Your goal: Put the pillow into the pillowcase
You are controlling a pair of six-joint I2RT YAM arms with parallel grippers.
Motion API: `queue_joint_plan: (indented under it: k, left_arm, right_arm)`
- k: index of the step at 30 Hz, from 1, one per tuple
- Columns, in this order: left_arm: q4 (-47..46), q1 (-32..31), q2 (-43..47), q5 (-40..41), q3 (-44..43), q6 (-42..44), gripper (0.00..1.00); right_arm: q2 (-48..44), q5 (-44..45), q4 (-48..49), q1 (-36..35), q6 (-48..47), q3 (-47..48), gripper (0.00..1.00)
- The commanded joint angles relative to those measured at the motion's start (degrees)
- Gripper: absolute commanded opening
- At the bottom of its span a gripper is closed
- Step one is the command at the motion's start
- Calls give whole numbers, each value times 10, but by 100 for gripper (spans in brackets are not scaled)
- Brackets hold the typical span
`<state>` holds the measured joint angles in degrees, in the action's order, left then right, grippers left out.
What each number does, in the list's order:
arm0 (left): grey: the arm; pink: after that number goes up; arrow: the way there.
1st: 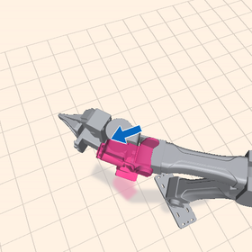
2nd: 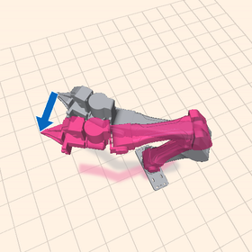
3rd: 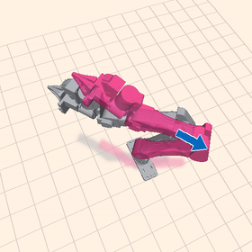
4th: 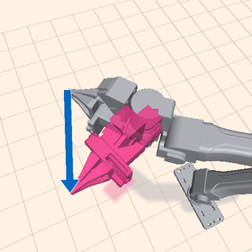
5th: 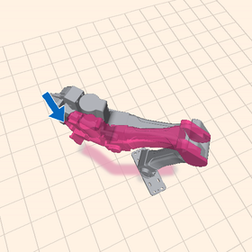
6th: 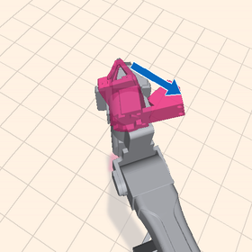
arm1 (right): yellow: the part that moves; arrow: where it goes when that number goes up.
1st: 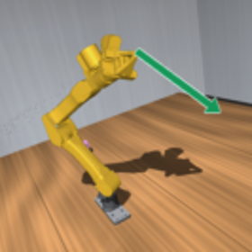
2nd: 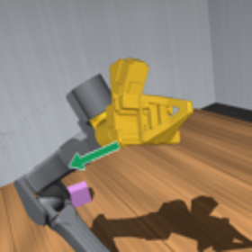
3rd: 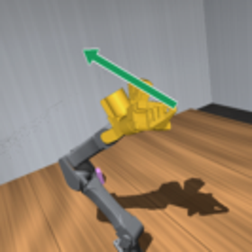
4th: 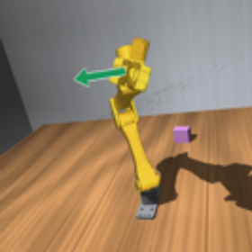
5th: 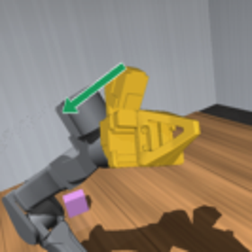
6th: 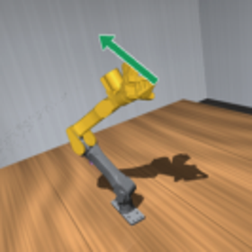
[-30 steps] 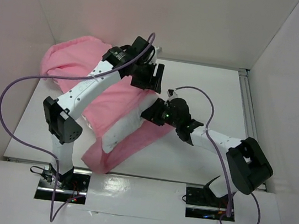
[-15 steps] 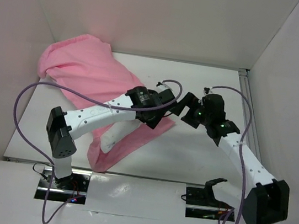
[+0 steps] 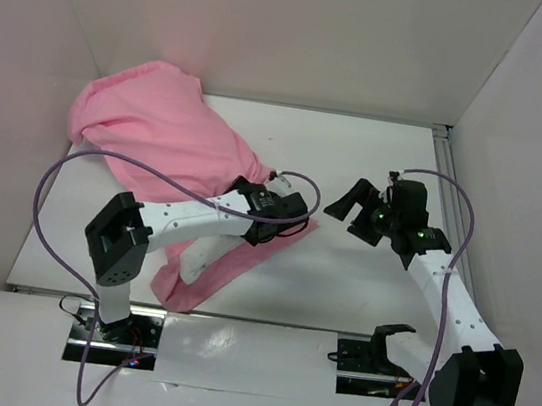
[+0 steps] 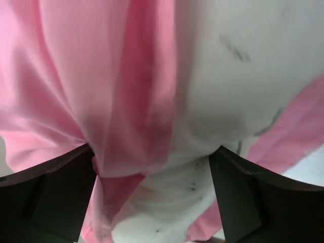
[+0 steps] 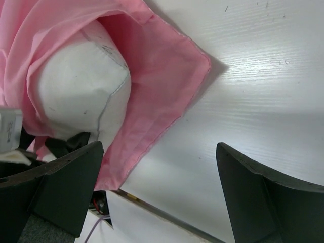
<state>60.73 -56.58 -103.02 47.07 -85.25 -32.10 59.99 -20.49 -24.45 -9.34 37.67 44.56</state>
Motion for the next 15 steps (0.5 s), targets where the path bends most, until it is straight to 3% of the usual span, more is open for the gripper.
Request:
queue_joint_plan:
  k: [1, 2, 3, 4, 5, 8, 12, 15]
  left_arm:
    - [-22, 32, -29, 43, 14, -38, 93]
    - [-17, 40, -38, 43, 14, -38, 82]
    - [2, 49, -52, 48, 2, -59, 63]
    - [65, 57, -84, 64, -40, -84, 17]
    - [95, 71, -100, 70, -65, -118, 1]
    - [177, 76, -134, 82, -173, -132, 0]
    - [143, 82, -89, -54, -308, -22, 0]
    - [106, 97, -47, -266, -444, 23, 0]
  right_arm:
    - [-15, -17, -13, 3, -14, 5, 100]
    - [-15, -17, -13, 3, -14, 5, 100]
    - [-15, -17, -13, 8, -14, 5, 100]
    - [-15, -17, -13, 8, -19, -1, 100]
    - [-15, -23, -8, 8, -19, -1, 100]
    - [-15, -31, -1, 8, -35, -7, 100]
    - [7, -59, 6, 13, -56, 25, 100]
    - [12, -89, 28, 13, -56, 73, 100]
